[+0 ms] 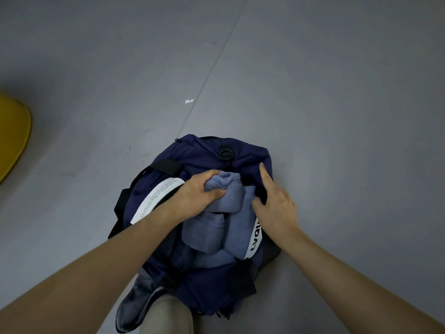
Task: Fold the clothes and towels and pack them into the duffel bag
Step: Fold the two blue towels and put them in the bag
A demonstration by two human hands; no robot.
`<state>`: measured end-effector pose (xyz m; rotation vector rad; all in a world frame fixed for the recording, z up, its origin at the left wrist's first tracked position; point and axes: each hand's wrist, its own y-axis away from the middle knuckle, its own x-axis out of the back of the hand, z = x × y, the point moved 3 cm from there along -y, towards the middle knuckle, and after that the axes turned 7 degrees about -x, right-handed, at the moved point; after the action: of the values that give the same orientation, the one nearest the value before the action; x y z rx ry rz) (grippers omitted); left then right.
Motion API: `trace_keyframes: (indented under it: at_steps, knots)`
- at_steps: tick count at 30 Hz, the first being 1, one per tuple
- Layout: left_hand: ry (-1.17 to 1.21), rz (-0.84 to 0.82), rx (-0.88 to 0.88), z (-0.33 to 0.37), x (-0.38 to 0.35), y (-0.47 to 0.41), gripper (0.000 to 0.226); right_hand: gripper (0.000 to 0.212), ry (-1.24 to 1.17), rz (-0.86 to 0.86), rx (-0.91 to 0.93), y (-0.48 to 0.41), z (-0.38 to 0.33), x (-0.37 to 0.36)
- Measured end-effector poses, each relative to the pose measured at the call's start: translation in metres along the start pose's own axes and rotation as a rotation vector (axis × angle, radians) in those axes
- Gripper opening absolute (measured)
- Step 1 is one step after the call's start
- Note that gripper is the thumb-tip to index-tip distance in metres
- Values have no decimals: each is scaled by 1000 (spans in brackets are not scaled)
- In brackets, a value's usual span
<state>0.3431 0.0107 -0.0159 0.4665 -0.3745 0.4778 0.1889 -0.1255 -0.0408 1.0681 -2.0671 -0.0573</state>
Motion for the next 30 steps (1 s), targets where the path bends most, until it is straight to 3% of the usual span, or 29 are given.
trace_keyframes:
  at_steps: [9, 12, 15, 18, 21, 23, 25, 27, 30]
  knots:
    - [-481, -232, 99, 10, 8, -15, 38, 77, -552, -41, -14, 4, -9, 24]
    - [-751, -111, 88, 3, 4, -11, 67, 74, -615, -70, -36, 6, -13, 29]
    - [-874, 60, 87, -7, 16, -7, 70, 66, -676, -126, -96, 3, -11, 30]
    - [-951, 182, 18, -5, 11, -1, 60, 63, -629, -144, -125, 2, -4, 30]
    - [-1008, 290, -195, 6, -11, 15, 50, 66, -512, -106, -67, 4, -1, 29]
    - [-949, 255, -276, 2, -22, 22, 57, 63, -513, -122, -39, 5, -1, 27]
    - [-810, 188, -193, -7, -29, 24, 73, 57, -515, -125, -26, 5, -1, 26]
    - [-764, 144, -127, -16, -36, 19, 83, 53, -611, -141, -74, 4, 1, 26]
    - [-791, 187, -166, -15, -40, 15, 72, 49, -985, -223, -238, 4, 2, 28]
